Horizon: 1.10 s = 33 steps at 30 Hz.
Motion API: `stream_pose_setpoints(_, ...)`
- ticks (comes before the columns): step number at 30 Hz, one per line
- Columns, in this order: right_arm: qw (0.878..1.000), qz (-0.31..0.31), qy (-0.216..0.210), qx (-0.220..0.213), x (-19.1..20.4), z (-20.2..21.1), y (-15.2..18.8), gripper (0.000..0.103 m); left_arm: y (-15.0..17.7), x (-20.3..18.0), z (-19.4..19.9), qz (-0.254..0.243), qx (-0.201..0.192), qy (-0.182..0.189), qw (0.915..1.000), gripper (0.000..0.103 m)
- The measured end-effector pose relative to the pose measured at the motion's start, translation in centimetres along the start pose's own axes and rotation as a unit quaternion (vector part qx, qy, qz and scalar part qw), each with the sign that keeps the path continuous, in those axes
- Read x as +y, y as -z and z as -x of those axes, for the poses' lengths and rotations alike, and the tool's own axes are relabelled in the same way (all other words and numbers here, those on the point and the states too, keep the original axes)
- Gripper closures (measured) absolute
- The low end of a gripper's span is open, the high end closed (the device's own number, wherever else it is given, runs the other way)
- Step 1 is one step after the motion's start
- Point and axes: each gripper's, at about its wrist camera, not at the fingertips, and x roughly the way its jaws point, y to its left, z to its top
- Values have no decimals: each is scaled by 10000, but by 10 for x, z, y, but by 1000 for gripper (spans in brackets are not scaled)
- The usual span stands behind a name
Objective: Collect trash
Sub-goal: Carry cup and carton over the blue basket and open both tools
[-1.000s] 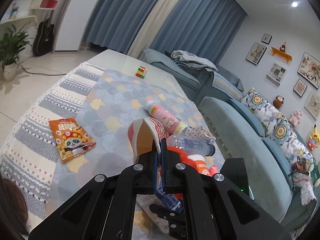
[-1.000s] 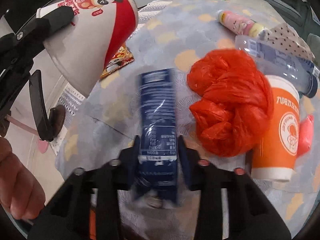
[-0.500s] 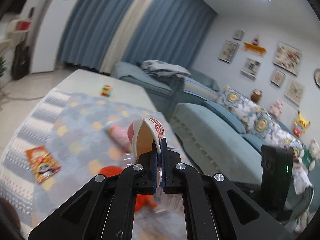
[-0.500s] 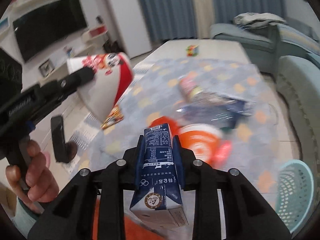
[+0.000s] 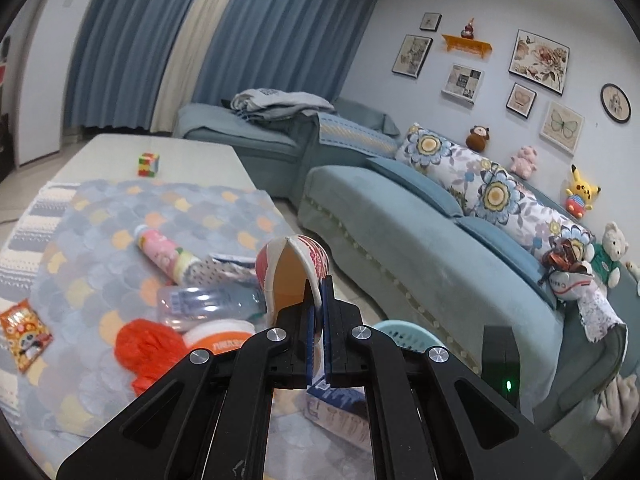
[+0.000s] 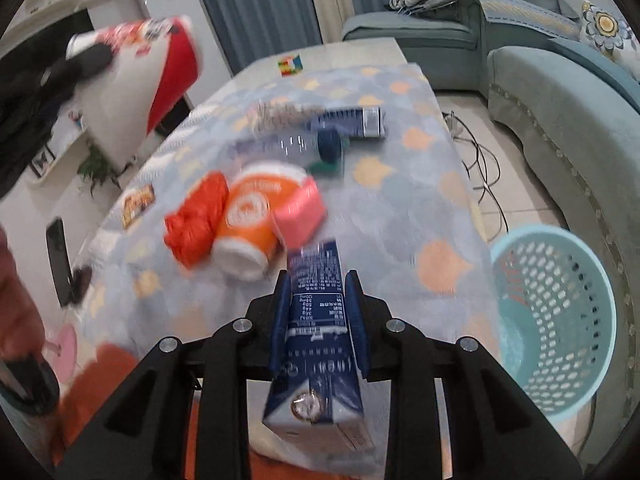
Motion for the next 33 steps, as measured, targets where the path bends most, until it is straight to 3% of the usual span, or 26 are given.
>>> stream_pose_setpoints(6, 9994, 40, 104, 342, 1, -5, 14, 76, 7, 2, -7, -2, 96, -9, 10000, 102)
stream_pose_setpoints(11, 9950, 0, 152, 990, 2, -32, 12, 69, 14, 3, -15, -12, 207, -8, 9998, 102)
stream_pose_setpoints(15, 9918, -64, 165, 1265, -2, -52, 12, 70, 16, 1, -23, -80, 310, 0, 9995, 102)
stream_pose_setpoints(18, 9943, -284, 70, 1030, -14, -42, 6, 74, 12, -8, -30, -228, 370, 27, 9990, 102)
stream_pose_setpoints(24, 9962, -821, 297, -3, -65, 21, -19, 75, -9, -55, -52, -755, 324, 264, 9963, 102)
stream_pose_setpoints(28, 9877, -1224, 821, -526, -112, 59, -22, 75, -13, -98, -85, -1029, 442, 547, 9922, 102)
stream_pose_setpoints(33, 9719, -1903, 1232, -634, -172, 66, -3, 75, 11, -143, -143, -1336, 999, 851, 9823, 102)
